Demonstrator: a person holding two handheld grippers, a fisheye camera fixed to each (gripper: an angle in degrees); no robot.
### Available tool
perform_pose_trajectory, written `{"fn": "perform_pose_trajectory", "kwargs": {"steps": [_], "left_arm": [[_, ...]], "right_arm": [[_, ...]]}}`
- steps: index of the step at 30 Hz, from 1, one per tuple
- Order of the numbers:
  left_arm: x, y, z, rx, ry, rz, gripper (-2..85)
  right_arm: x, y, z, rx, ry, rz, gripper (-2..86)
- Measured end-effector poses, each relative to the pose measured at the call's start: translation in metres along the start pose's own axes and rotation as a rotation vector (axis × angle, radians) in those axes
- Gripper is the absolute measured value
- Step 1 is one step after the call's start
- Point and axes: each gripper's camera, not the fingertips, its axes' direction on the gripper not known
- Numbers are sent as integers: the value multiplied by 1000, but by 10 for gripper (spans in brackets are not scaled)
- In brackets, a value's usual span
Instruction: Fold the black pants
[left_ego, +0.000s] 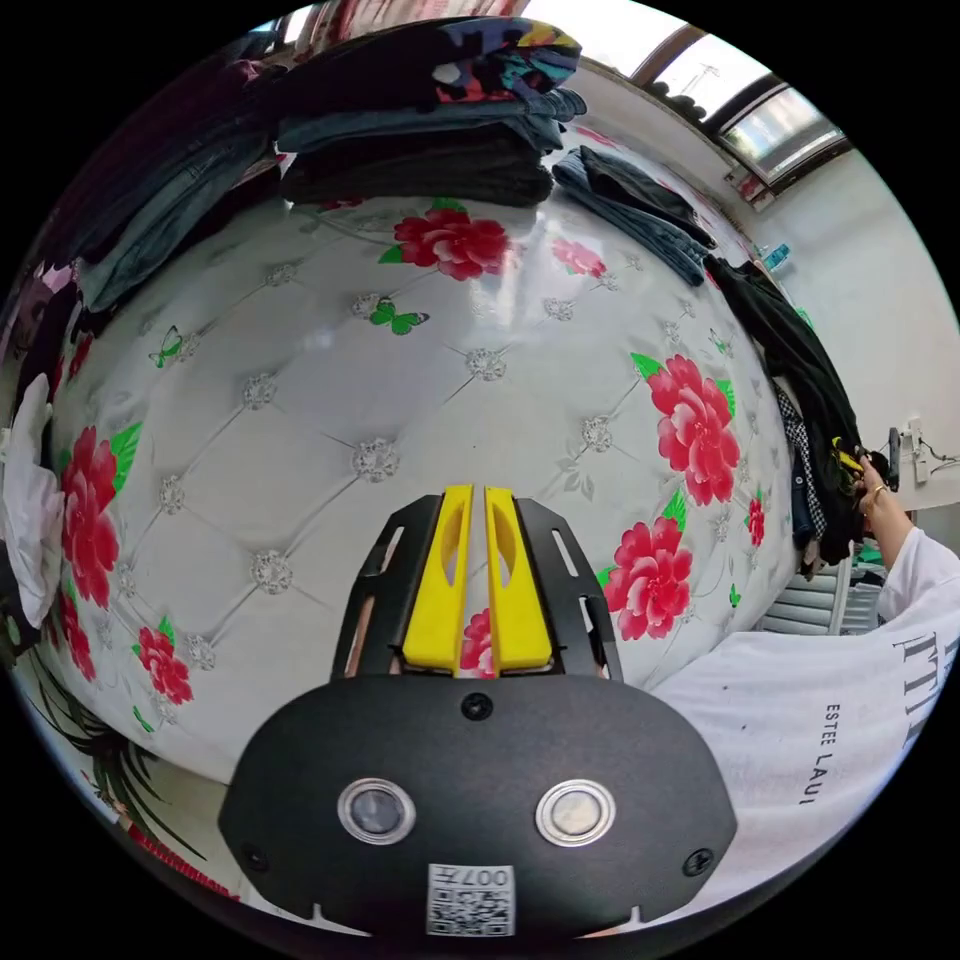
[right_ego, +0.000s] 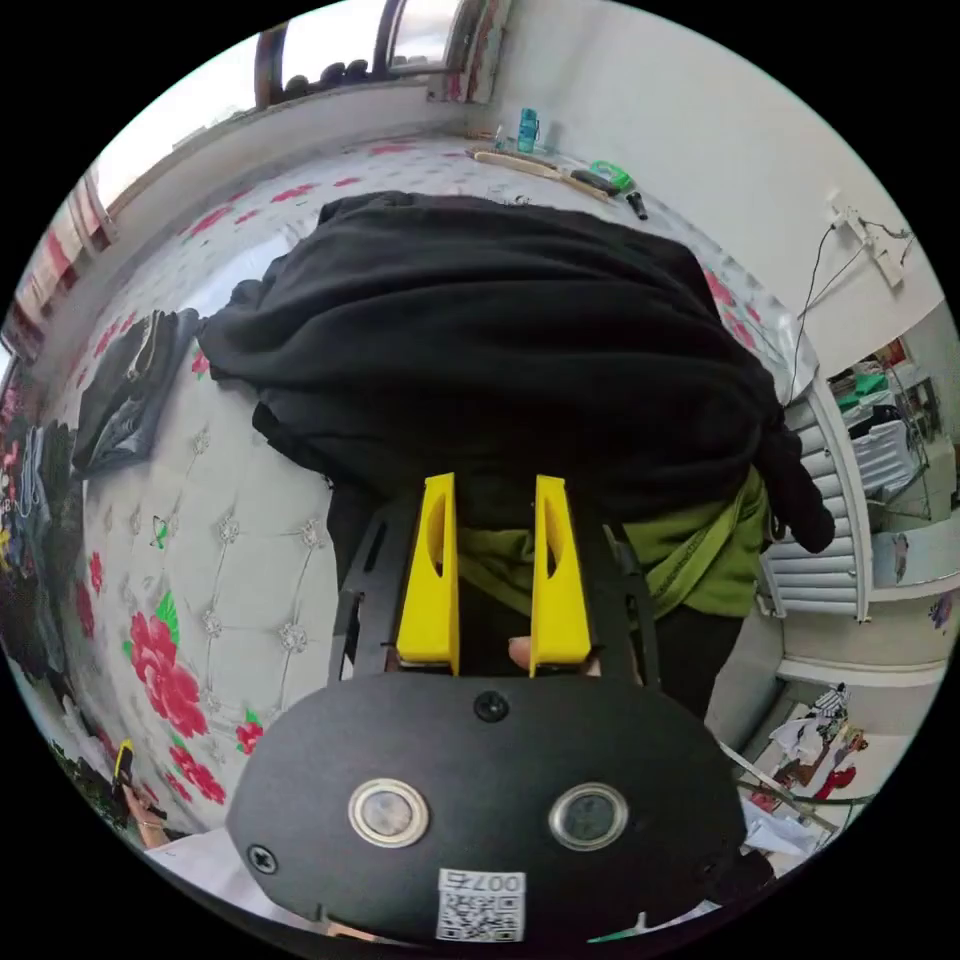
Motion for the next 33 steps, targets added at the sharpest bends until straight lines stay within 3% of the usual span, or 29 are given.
{"fn": "perform_pose_trajectory", "kwargs": {"steps": [4,8,15,22,26,28,30,33], "left_arm": [[9,17,-11,13,6,33,-3],[10,46,-25,44,71,45,-4],[3,99,-41,51,149,21,-2],[2,145,-77,141,231,41,28],[-21,178,-101,195,243,-34,49],[-37,195,-112,220,227,-83,51],[-51,212,-122,242,208,-119,54],[-65,235,-133,255,182,-128,60]], "right_arm": [[9,12,-27,60,-131,74,19],[8,48,-92,218,-284,-58,3],[-21,146,-167,266,-585,-371,-1],[-194,271,-176,128,-1020,-816,0],[-342,369,-157,-50,-1023,-1074,5],[-377,400,-158,-67,-1061,-1119,9],[-390,414,-159,-126,-1129,-1133,18],[-378,414,-150,-98,-985,-1127,41]]}}
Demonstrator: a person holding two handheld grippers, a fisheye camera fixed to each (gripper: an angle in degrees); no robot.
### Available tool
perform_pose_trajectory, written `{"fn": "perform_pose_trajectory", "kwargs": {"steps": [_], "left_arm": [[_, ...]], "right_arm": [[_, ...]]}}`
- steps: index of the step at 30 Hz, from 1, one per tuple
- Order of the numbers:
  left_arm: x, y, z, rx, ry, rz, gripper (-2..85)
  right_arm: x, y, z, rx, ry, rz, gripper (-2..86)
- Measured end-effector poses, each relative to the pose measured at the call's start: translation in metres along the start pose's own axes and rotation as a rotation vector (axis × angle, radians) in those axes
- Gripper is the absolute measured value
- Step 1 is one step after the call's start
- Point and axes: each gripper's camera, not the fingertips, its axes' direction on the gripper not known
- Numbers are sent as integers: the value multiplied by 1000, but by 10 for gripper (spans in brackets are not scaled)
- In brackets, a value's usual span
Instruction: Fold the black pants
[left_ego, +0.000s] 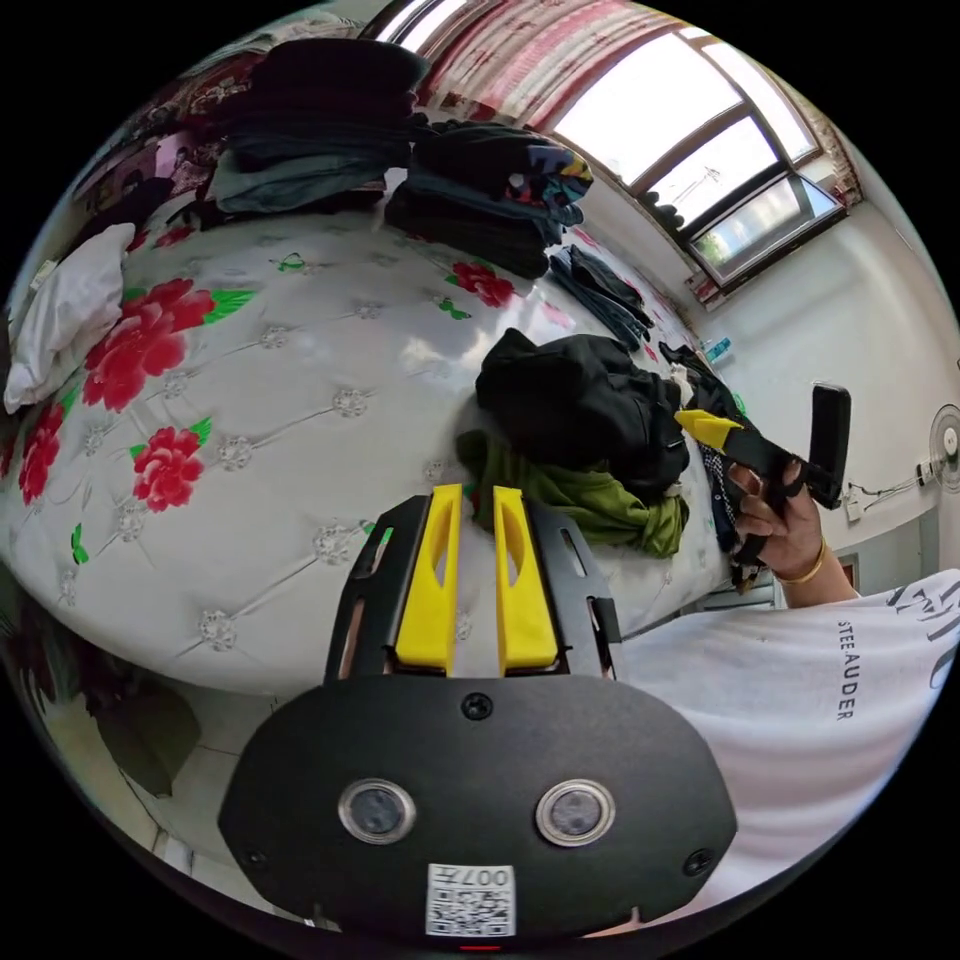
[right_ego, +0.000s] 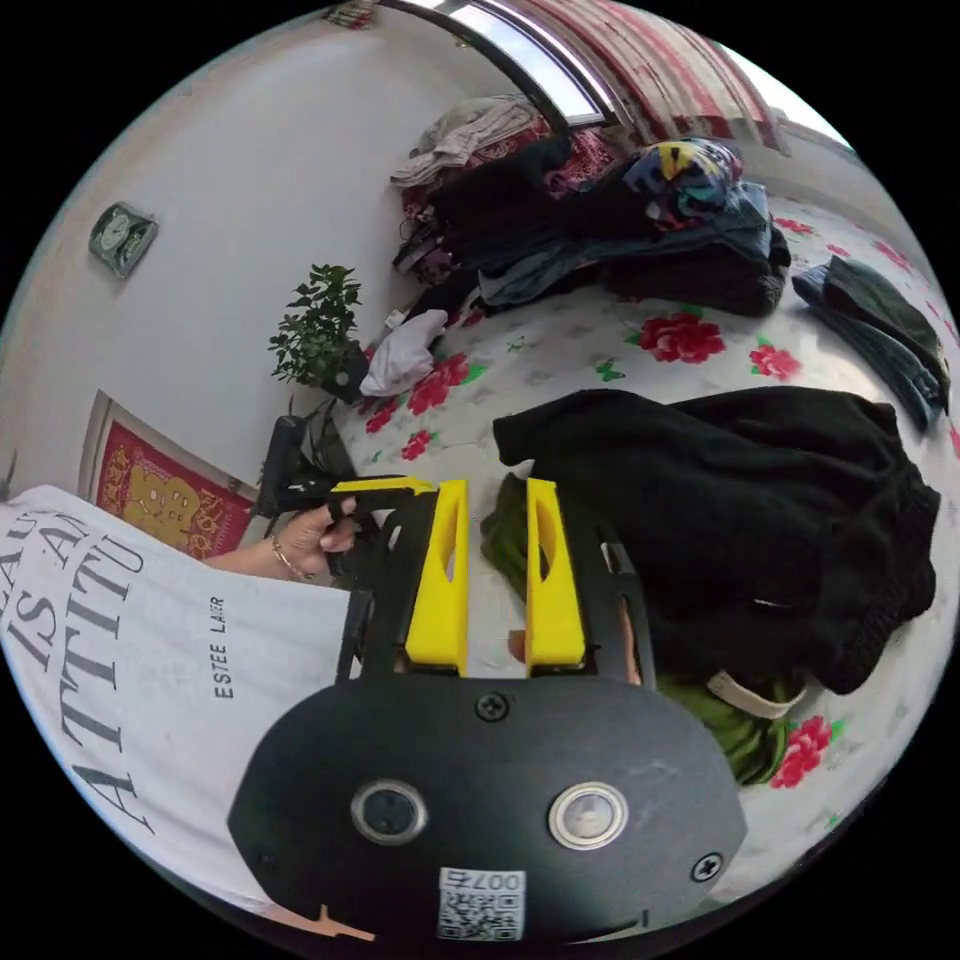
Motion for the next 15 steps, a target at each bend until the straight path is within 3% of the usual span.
{"fn": "perform_pose_trajectory", "kwargs": {"steps": [5,9,13,15], "left_arm": [[26,12,-2,-23,76,70,76],[75,14,11,-58,131,152,86],[133,5,19,-82,149,225,95],[163,-6,21,-85,156,279,103]], "right_arm": [[65,74,-54,78,341,292,82],[99,108,-66,38,349,387,106],[106,98,-10,-175,211,306,117],[104,93,25,-346,280,264,105]]}}
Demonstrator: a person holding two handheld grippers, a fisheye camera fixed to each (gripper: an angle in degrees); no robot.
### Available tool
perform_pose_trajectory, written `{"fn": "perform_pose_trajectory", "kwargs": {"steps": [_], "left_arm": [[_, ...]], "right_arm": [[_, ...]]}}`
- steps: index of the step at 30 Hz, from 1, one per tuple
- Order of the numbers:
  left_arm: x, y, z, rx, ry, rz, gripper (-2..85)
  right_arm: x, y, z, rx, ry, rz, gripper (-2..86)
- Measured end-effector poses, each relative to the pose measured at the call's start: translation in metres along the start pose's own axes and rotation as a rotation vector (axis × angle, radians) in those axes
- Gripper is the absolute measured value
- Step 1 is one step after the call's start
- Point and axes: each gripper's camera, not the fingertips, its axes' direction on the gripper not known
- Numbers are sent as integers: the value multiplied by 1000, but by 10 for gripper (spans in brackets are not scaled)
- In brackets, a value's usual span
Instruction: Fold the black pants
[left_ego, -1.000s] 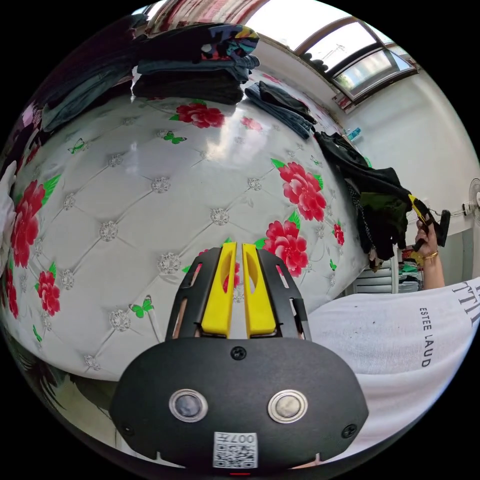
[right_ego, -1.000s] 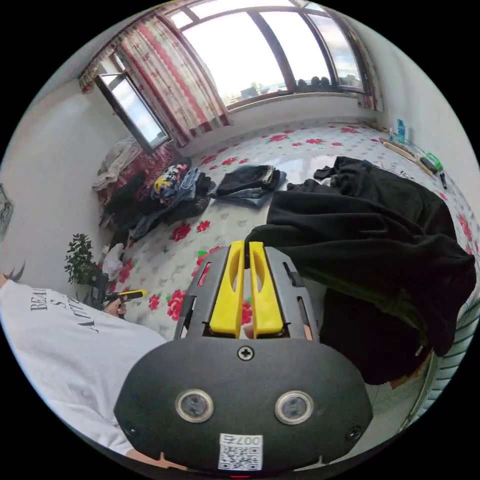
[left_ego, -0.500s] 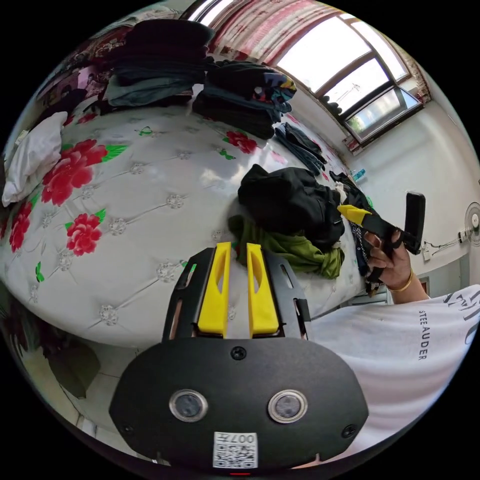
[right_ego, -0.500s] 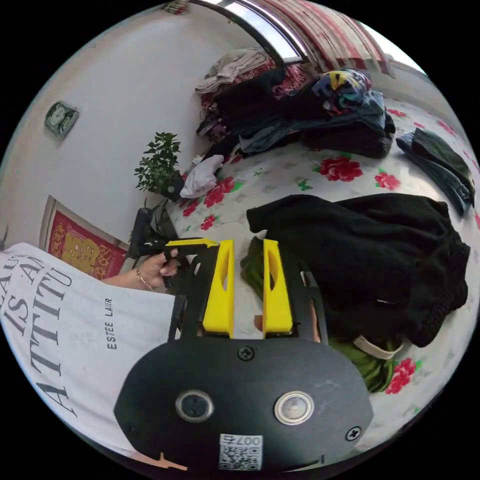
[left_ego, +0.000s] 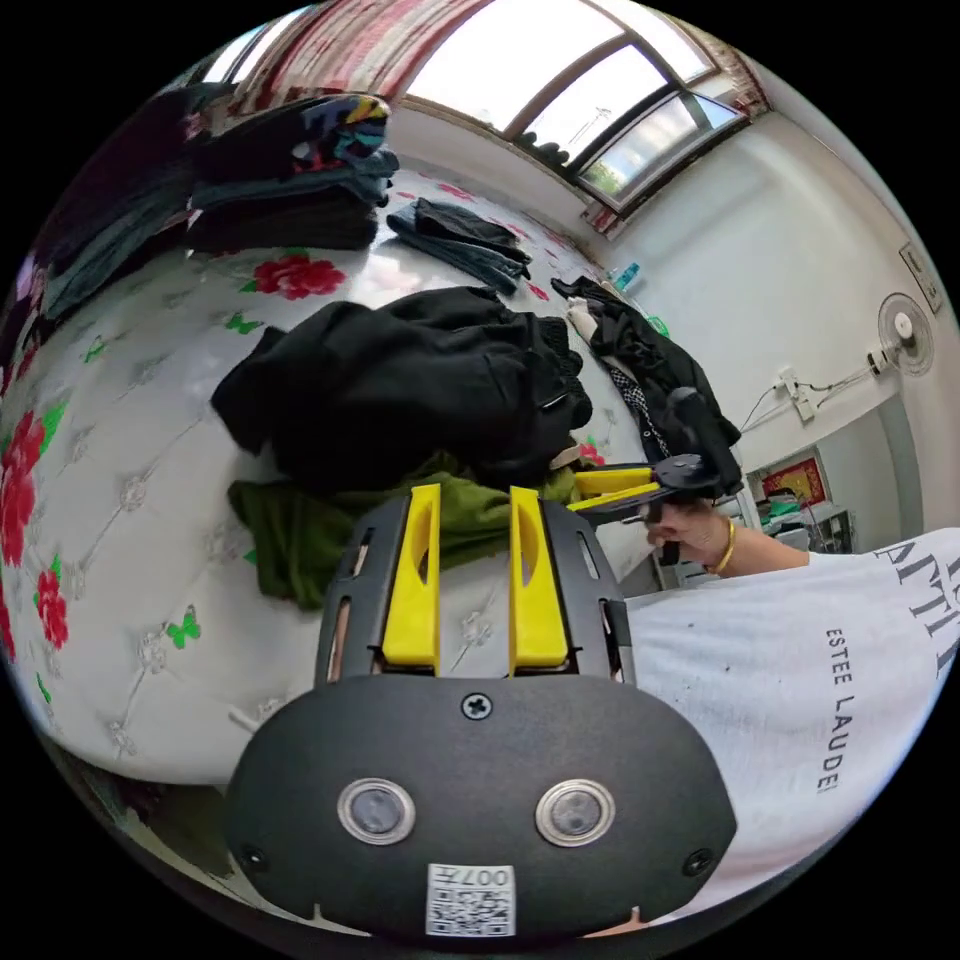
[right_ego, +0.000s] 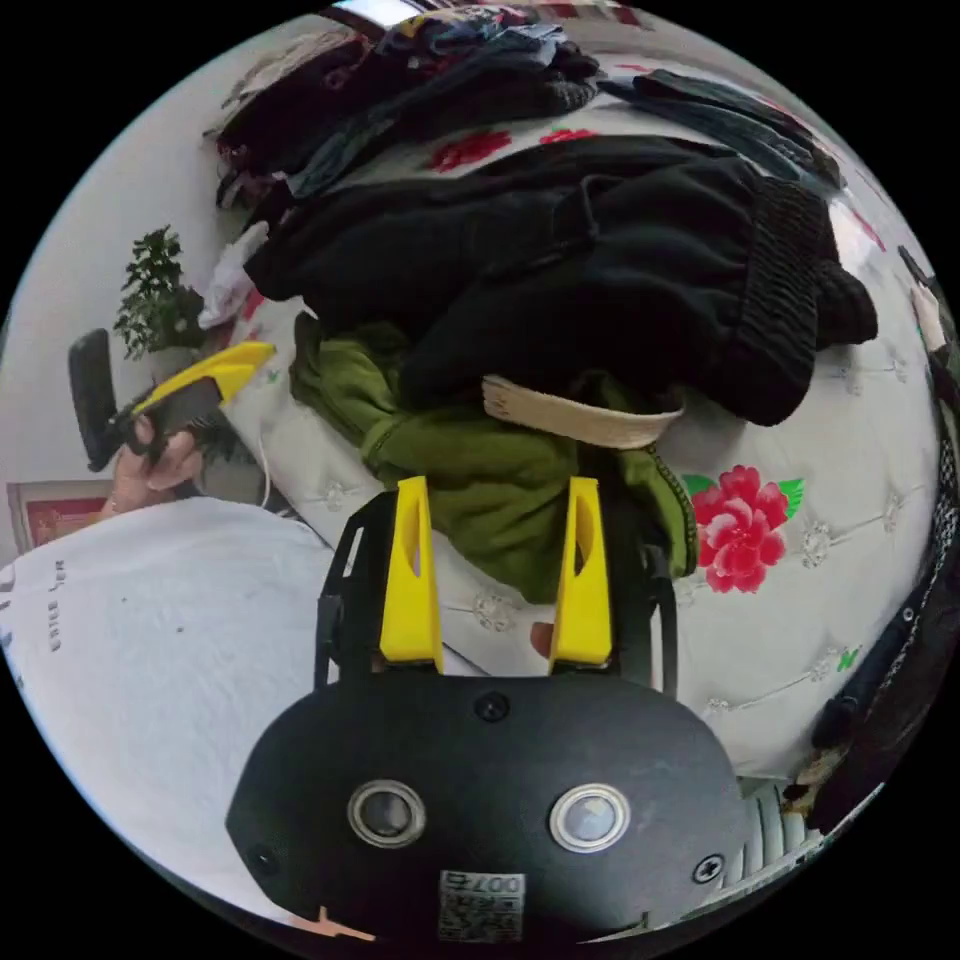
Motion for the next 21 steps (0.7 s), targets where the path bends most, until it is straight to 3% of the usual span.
{"fn": "perform_pose_trajectory", "kwargs": {"steps": [1,2,6,10,13,15,17,21], "left_arm": [[18,-15,6,-14,9,54,110],[37,-31,16,-45,8,110,116],[89,-75,63,-183,-60,242,123],[107,-93,138,-452,-329,283,41],[77,-92,106,-337,-121,23,14],[71,-79,56,-153,-2,-3,6],[70,-50,-30,81,0,8,1],[35,16,-151,373,-72,-215,-1]], "right_arm": [[-12,2,-2,57,148,-63,92],[-17,2,-3,21,175,-114,81],[4,33,-60,134,72,-153,64],[60,103,-173,383,128,-48,62],[108,150,-261,559,311,80,70],[139,172,-302,629,450,172,81],[186,188,-331,641,609,363,113],[206,187,-336,651,638,410,142]]}}
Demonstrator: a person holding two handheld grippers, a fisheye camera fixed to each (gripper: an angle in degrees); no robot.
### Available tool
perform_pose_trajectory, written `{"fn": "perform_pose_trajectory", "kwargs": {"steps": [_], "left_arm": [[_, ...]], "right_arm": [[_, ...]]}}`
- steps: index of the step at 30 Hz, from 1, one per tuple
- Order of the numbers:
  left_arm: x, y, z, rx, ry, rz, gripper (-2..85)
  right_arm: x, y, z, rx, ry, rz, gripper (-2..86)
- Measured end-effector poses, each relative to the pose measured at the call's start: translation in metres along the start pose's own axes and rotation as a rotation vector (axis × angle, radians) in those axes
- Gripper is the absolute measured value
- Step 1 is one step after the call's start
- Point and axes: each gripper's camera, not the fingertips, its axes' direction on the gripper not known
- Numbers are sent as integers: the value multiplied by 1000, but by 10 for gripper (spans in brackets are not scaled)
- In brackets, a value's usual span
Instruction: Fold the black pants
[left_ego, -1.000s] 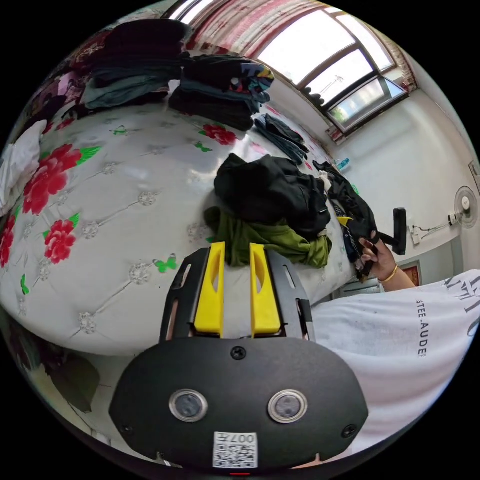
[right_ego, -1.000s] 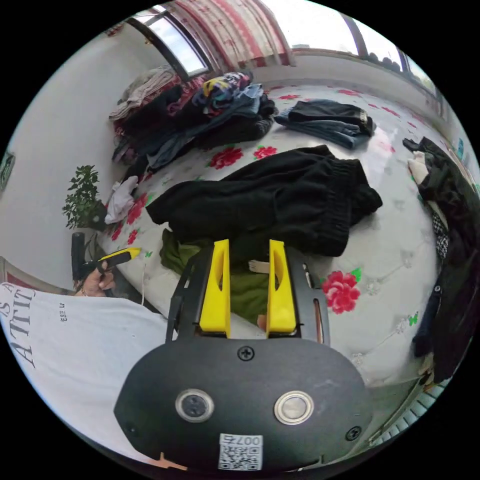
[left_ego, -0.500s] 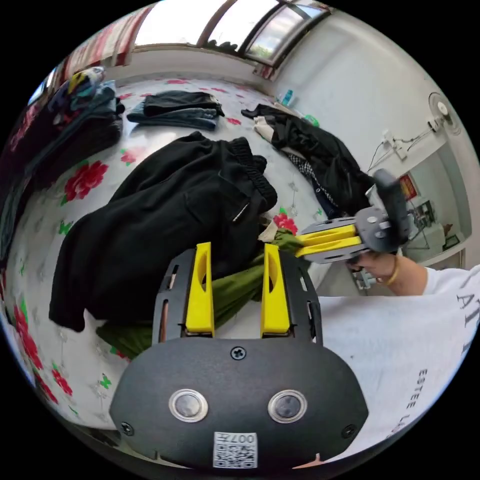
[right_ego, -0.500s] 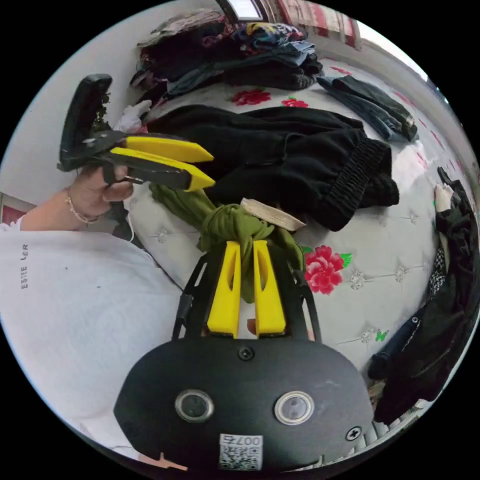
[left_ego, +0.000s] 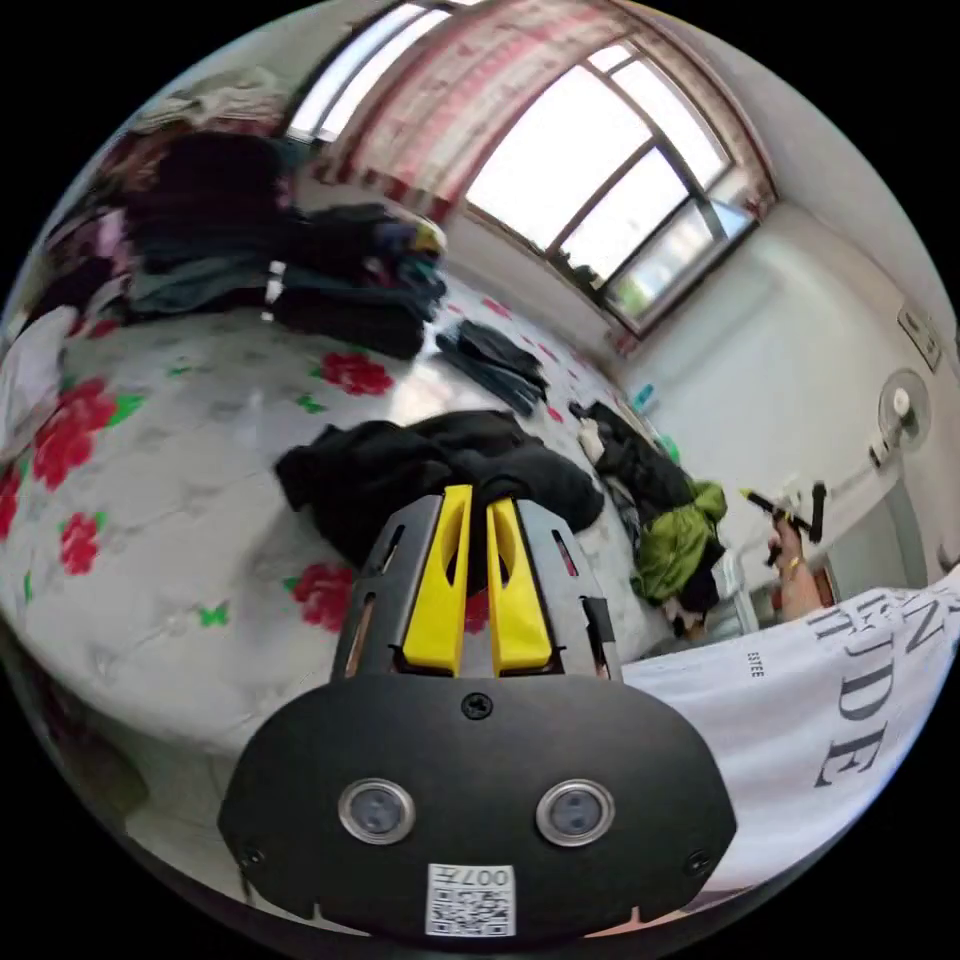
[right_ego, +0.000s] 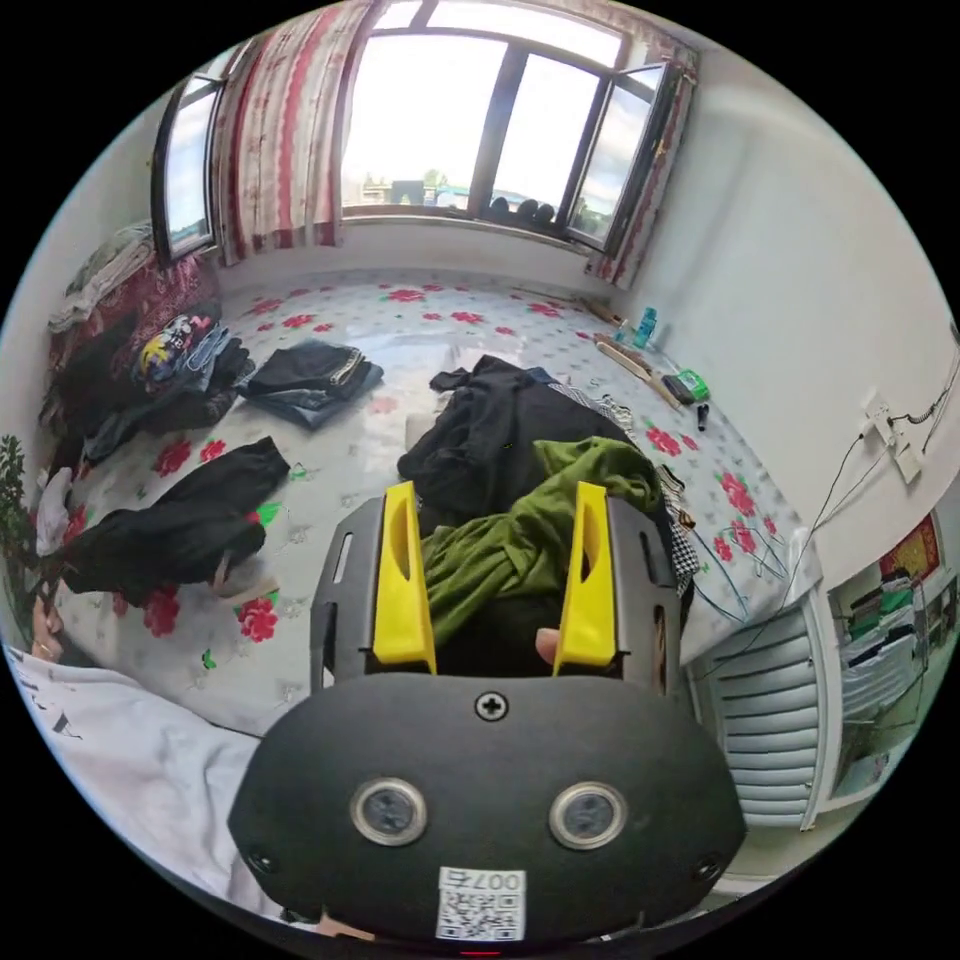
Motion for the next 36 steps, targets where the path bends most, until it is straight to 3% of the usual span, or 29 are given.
{"fn": "perform_pose_trajectory", "kwargs": {"steps": [2,5,10,16,19,24,27,29,31,33,36], "left_arm": [[-42,21,-71,174,-202,-235,0],[-76,45,-125,300,-374,-469,6],[-85,56,-138,136,-522,-549,39],[-47,67,-179,64,-589,-462,71],[16,50,-151,-99,-568,-181,74],[88,30,-39,-365,-239,198,113],[83,25,41,-752,-320,321,129],[92,16,42,-739,-371,510,71],[91,7,37,-773,-362,507,28],[82,-9,10,-705,-288,426,17],[44,-39,-95,-404,-108,118,6]], "right_arm": [[-26,11,12,108,-136,-27,136],[-86,20,59,50,-428,-123,130],[-202,23,130,-218,-809,-277,129],[-265,-6,172,-335,-792,-341,126],[-271,-21,203,-422,-824,-269,122],[-298,-22,239,-552,-746,-217,115],[-294,-29,236,-495,-663,-97,97],[-281,-38,242,-525,-625,-1,62],[-262,-47,242,-515,-758,52,37],[-228,-55,230,-426,-939,153,20],[-165,-64,192,-232,-1133,256,4]]}}
